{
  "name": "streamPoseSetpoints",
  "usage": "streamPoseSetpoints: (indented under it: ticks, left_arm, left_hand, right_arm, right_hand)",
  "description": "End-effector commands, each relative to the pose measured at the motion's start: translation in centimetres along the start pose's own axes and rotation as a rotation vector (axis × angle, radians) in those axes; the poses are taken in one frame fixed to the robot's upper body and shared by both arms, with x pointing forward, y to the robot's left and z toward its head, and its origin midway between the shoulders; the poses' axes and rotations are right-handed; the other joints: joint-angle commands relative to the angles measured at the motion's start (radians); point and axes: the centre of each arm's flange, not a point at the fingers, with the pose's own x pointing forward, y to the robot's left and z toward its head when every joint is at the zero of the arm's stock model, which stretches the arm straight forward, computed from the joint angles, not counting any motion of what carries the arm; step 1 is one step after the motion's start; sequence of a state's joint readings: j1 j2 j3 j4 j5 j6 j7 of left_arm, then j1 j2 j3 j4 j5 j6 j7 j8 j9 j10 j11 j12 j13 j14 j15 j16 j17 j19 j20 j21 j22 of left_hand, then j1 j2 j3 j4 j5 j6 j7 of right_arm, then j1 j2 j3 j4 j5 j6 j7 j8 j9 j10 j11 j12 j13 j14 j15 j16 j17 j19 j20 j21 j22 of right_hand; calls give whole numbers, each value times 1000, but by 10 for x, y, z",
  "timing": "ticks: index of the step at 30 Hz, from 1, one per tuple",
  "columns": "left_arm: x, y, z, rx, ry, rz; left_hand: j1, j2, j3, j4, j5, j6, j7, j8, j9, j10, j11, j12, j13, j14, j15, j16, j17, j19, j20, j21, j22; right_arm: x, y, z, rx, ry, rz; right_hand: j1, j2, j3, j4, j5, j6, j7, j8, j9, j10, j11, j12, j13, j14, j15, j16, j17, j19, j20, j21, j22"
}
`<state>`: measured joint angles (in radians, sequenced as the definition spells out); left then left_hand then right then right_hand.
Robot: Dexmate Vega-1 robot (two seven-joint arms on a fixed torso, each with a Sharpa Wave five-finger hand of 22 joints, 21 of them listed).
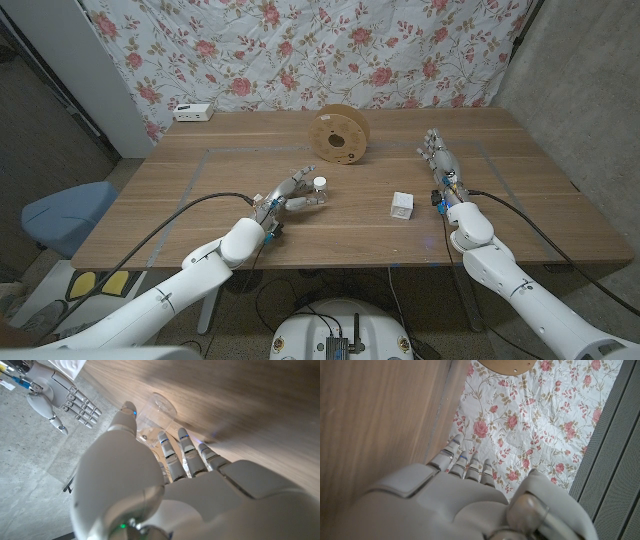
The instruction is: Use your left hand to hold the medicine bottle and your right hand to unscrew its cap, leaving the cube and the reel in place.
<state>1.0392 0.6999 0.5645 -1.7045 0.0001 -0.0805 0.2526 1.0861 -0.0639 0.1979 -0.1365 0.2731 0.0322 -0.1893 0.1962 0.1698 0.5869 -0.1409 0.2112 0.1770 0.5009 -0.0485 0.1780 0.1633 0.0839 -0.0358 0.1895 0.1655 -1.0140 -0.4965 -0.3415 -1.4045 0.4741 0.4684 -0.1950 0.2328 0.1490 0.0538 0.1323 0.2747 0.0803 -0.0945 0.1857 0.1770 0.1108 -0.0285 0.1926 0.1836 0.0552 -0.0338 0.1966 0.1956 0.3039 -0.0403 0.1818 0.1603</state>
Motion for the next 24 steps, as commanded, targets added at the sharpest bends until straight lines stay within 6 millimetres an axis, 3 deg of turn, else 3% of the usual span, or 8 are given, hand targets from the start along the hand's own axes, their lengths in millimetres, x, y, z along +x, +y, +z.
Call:
streamPoseSetpoints:
  ticks: [1, 8, 24]
  left_arm:
    - [-3, 1, 0, 3, 8, 27]
    - [-1, 2, 0, 3, 6, 26]
    - [13, 1, 2, 2, -9, 0]
  left_hand:
    - [12, 2, -6, -1, -3, 9, 1, -3, 3, 10, -5, 0, 0, 13, -165, 9, 2, 11, -44, 3, 1]
    - [0, -10, -22, 4, -11, -1, -5, -10, 4, -22, -19, -18, 0, 12, -163, 3, 0, 3, -43, -2, 2]
    - [-6, -8, -34, 10, -17, 9, -13, -9, 4, -10, -13, -16, 0, 18, -163, 3, 1, 10, -33, -1, 2]
  right_arm:
    - [-1, 0, 1, 1, -7, 3]
    - [-1, 0, 2, 1, -9, 2]
    - [-8, -4, 0, 6, -14, -19]
  right_hand:
    - [-5, -2, 7, 2, 8, 5, -6, 4, 3, 2, -2, 0, 4, 6, -32, 2, 1, -3, -53, 4, 6]
    - [-5, -2, 8, 2, 8, 5, -6, 4, 3, 1, -2, 0, 4, 6, -32, 2, 1, -3, -53, 4, 6]
    - [-6, -1, 9, 1, 9, 5, -7, 4, 3, 2, -2, 0, 4, 6, -32, 2, 0, -2, -52, 5, 6]
